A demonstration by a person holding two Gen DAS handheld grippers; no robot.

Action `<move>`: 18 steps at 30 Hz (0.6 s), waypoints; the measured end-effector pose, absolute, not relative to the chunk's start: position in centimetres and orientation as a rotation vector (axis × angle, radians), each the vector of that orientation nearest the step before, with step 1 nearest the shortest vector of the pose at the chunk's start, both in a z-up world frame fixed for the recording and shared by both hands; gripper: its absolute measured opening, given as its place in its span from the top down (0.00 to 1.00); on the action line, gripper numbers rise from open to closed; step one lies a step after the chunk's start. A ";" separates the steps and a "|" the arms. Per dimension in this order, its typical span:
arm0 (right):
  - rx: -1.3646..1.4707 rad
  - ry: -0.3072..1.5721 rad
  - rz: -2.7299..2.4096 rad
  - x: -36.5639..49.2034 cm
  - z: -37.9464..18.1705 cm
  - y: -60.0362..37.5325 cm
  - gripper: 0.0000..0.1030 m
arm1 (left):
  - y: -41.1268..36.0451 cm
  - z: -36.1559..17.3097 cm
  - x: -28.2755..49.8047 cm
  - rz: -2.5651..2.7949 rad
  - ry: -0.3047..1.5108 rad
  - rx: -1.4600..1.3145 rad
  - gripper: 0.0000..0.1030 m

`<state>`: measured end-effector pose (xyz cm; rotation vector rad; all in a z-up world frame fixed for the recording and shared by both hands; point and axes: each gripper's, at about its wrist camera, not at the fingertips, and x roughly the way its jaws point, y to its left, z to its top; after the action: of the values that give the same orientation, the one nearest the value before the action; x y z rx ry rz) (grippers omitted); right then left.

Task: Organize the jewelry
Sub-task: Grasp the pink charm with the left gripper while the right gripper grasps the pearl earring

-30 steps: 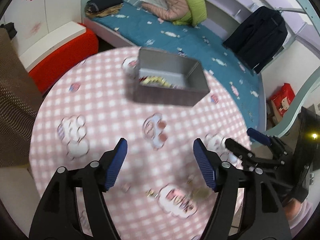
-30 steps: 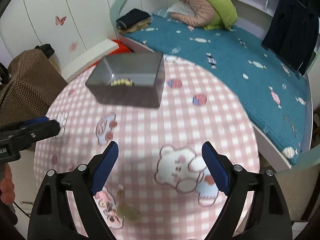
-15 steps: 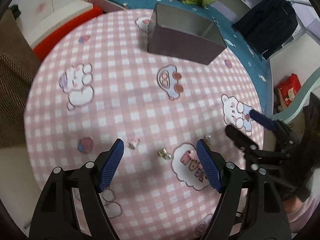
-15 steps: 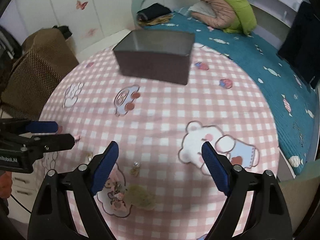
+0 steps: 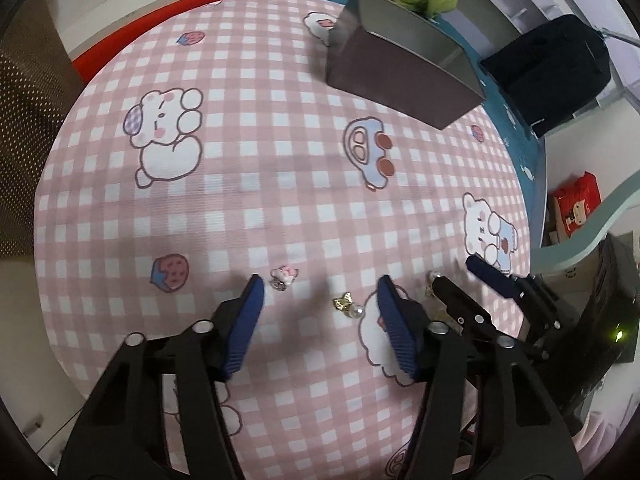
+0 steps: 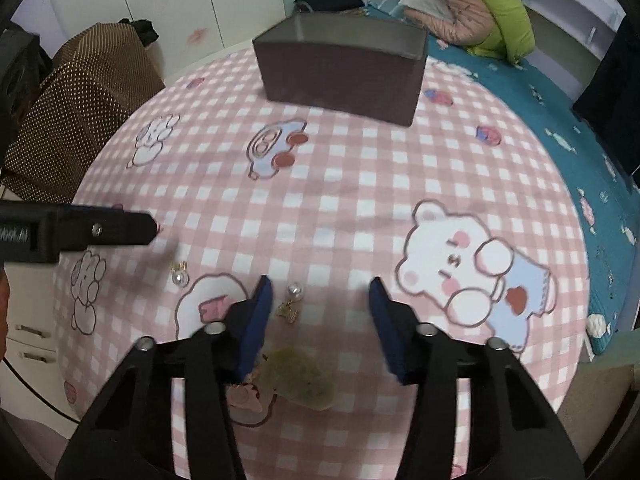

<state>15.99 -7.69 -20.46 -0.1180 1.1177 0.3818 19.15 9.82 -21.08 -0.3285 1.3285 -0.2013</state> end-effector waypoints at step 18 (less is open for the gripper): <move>-0.155 1.132 0.397 15.9 -21.0 -6.4 0.91 | 10.0 -23.0 20.4 -0.175 1.379 -0.344 0.76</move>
<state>15.90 -6.41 -21.03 -0.1548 1.1316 0.3966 20.44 10.05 -22.98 -0.3440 1.3787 -0.1752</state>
